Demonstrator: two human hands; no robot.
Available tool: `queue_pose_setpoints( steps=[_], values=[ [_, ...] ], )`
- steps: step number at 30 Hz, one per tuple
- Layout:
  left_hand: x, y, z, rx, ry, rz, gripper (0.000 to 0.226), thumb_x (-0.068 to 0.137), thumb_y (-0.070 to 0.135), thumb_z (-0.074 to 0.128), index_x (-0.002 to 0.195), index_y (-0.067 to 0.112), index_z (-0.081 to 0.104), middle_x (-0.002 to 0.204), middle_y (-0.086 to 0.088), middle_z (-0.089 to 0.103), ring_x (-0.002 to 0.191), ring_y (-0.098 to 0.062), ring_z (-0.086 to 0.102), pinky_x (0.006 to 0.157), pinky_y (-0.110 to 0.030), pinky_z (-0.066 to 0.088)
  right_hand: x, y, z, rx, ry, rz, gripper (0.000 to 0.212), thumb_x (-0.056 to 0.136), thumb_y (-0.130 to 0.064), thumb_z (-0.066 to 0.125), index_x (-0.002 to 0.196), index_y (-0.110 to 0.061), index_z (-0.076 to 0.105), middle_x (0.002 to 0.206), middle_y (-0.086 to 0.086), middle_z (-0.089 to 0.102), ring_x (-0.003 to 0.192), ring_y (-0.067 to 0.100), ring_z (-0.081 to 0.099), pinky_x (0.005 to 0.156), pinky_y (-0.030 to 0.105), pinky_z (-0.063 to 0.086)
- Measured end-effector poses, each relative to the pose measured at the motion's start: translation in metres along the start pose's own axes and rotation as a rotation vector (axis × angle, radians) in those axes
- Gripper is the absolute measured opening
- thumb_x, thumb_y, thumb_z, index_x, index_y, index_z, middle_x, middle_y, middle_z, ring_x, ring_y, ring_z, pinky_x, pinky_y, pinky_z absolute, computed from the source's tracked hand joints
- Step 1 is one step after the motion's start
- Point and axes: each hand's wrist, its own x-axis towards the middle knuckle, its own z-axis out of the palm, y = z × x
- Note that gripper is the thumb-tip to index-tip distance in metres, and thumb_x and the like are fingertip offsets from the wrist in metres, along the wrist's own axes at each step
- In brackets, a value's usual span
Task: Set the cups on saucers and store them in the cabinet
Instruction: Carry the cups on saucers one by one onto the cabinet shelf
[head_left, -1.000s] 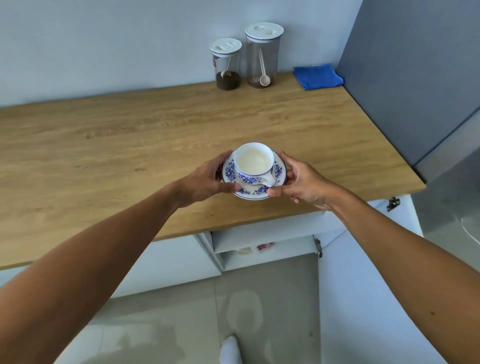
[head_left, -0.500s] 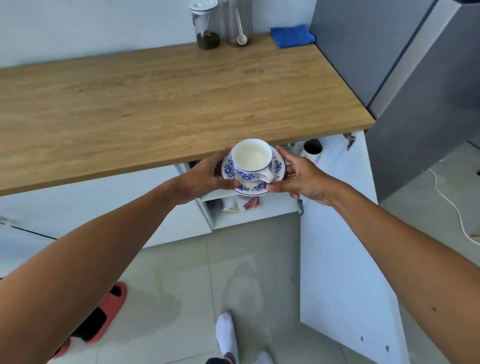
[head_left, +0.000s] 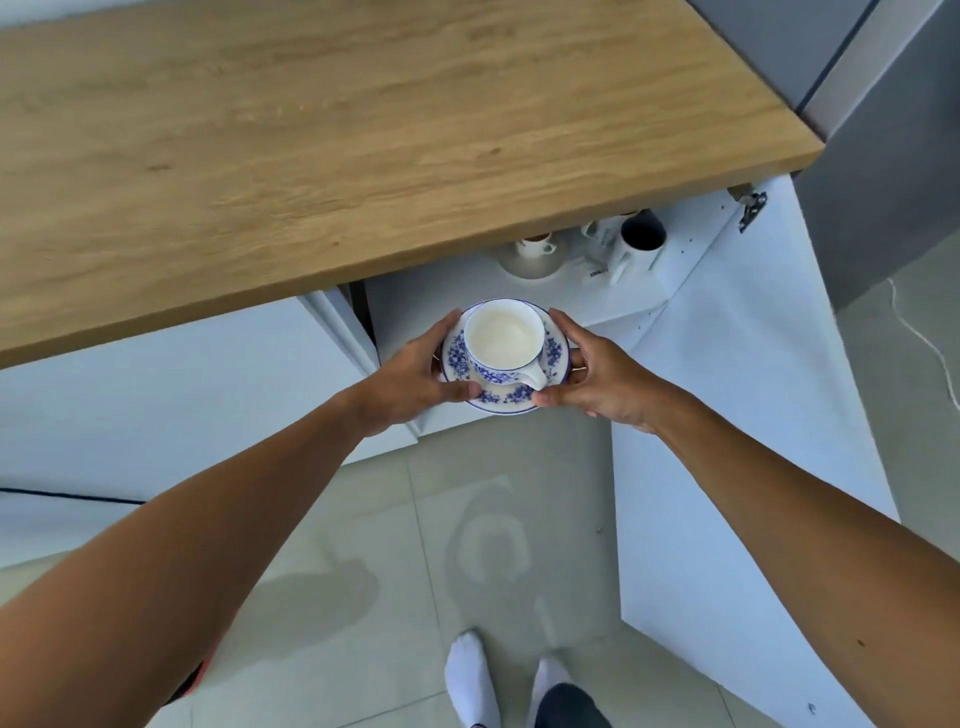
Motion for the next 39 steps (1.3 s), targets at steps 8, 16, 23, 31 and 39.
queue_pose_setpoints(
  steps=[8,16,23,31,39],
  values=[
    [0.108,-0.093,-0.02,-0.049,0.105,-0.028,0.097,0.076,0.014,0.085,0.153,0.032,0.029,0.138,0.004,0.056,0.122,-0.012,0.058,0.105,-0.039,0.05,0.132,0.061,-0.022,-0.118,-0.031,-0.066,0.084,0.079,-0.004,0.082,0.141,-0.04,0.038,0.114,-0.005,0.07,0.082,0.001,0.065,0.049,0.011,0.043],
    [0.21,-0.156,-0.056,-0.029,0.224,0.032,0.073,0.078,-0.004,0.077,0.138,0.026,0.046,0.123,0.007,0.065,0.107,-0.001,0.063,0.1,-0.023,0.05,0.276,0.103,-0.039,-0.175,-0.09,-0.177,0.071,0.08,-0.001,0.079,0.131,-0.035,0.042,0.106,-0.008,0.07,0.084,0.011,0.058,0.048,0.024,0.037],
    [0.262,-0.187,-0.095,0.034,0.303,0.051,0.071,0.08,-0.003,0.076,0.143,0.014,0.046,0.133,-0.002,0.063,0.123,-0.016,0.06,0.101,-0.024,0.05,0.357,0.114,-0.04,-0.157,-0.059,-0.229,0.068,0.078,0.0,0.08,0.136,-0.02,0.052,0.101,0.002,0.072,0.067,0.011,0.051,0.042,0.023,0.032],
    [0.286,-0.192,-0.114,0.135,0.313,0.042,0.074,0.079,0.004,0.078,0.144,0.01,0.044,0.134,-0.001,0.06,0.121,-0.014,0.057,0.101,-0.021,0.046,0.389,0.118,-0.034,-0.057,0.024,-0.259,0.045,0.079,0.0,0.08,0.118,-0.02,0.066,0.088,0.001,0.07,0.067,0.008,0.053,0.041,0.014,0.032],
    [0.297,-0.193,-0.122,0.301,0.301,0.022,0.062,0.089,0.018,0.072,0.144,0.019,0.044,0.137,0.005,0.058,0.126,-0.012,0.054,0.109,-0.026,0.039,0.398,0.114,-0.038,-0.063,0.097,-0.197,0.035,0.078,-0.004,0.083,0.098,-0.024,0.062,0.048,-0.016,0.058,0.042,-0.003,0.049,0.042,0.011,0.04]
  ],
)
